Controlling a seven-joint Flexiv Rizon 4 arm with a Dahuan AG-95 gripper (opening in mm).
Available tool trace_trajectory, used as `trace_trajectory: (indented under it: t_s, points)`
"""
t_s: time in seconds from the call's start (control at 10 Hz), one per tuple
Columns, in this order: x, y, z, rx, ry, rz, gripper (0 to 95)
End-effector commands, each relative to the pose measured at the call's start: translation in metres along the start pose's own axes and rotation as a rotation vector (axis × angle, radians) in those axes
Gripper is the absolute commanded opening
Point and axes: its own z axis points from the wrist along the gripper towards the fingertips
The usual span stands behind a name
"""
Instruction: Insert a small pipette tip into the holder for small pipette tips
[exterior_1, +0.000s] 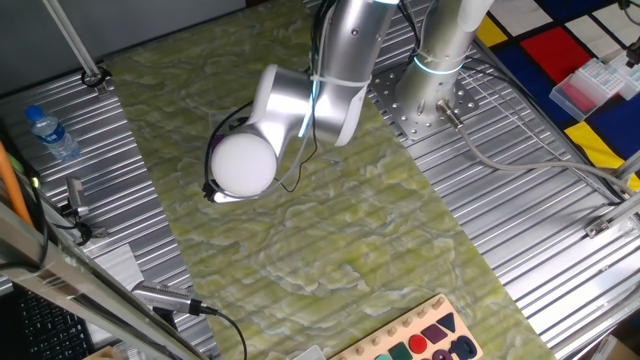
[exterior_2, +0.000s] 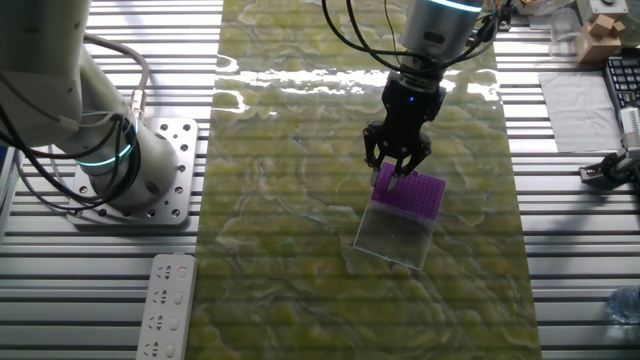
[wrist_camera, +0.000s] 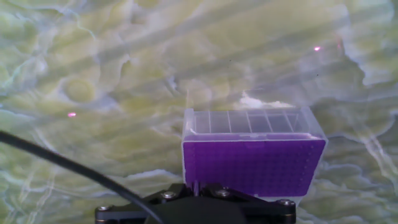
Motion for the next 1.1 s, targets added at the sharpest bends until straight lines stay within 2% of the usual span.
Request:
trace_trajectory:
  t_s: [0.1, 0.4, 0.5, 0.6, 0.8, 0.9, 1.1]
  points:
    - [0.002, 0.001, -0.004, -0.003, 0.000, -0.002, 19.0]
    - [0.010, 0.005, -0.017, -0.006, -0.019, 0.076, 19.0]
    - [0.011, 0.006, -0.020, -0.017, -0.052, 0.139, 19.0]
    - [0.012, 0.006, -0.022, -0.036, -0.098, 0.202, 0.0]
    - [0.013, 0.008, -0.028, -0.107, -0.222, 0.360, 0.0]
    - [0.012, 0.009, -0.031, -0.130, -0.262, 0.423, 0.0]
    - [0.006, 0.013, -0.046, -0.235, -0.425, 0.668, 0.0]
